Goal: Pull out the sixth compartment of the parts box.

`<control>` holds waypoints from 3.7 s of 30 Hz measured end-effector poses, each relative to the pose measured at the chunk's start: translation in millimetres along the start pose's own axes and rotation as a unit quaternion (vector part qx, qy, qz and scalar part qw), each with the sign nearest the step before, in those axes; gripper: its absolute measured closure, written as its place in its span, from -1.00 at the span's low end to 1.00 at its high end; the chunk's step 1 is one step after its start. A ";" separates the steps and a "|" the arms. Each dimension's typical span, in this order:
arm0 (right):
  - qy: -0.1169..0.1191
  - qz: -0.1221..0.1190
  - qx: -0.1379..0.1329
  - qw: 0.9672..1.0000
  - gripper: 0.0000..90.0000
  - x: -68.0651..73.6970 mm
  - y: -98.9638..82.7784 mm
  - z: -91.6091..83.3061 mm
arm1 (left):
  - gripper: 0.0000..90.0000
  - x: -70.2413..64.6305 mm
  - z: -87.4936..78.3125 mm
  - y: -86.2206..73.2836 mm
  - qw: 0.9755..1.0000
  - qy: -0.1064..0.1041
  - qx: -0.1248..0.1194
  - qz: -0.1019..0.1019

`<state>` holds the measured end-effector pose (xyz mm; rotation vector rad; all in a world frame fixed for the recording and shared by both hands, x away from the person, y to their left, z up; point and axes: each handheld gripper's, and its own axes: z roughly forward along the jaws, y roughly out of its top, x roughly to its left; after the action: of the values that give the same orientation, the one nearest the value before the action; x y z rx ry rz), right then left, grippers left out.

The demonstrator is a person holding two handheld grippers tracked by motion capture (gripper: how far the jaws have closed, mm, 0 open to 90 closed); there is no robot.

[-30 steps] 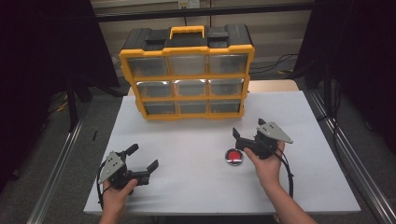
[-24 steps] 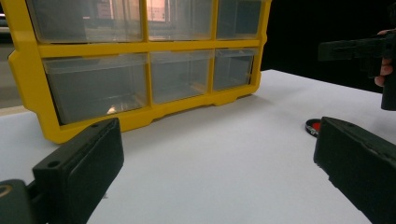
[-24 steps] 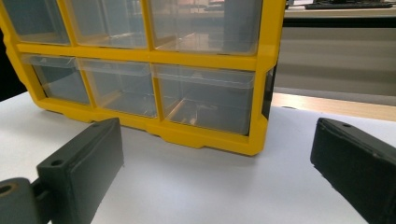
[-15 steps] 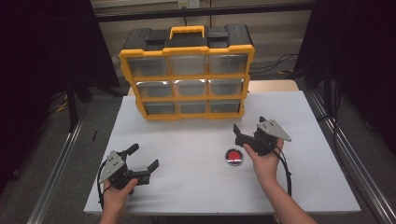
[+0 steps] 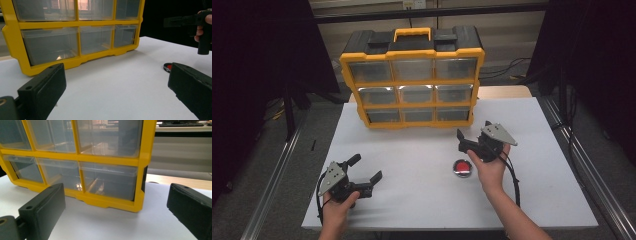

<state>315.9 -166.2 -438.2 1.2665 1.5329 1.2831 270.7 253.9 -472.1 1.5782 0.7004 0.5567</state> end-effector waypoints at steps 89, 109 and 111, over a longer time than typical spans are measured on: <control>-0.079 -0.002 -0.009 0.997 -0.93 11.2 50.9 60.0 | -0.96 2.1 1.3 -0.7 1.000 0.001 0.000 -0.008; -0.083 -0.004 -0.018 0.996 -0.93 20.4 62.3 72.4 | -0.96 2.8 1.8 -1.0 1.000 0.001 0.002 -0.005; -0.083 -0.002 -0.017 0.996 -0.93 20.3 62.7 72.6 | -0.96 3.1 1.7 -1.0 1.000 0.002 0.003 -0.004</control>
<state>393.8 -129.6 -391.4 1.3129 1.3911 1.1651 274.0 255.0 -473.5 1.5801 0.7106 0.5523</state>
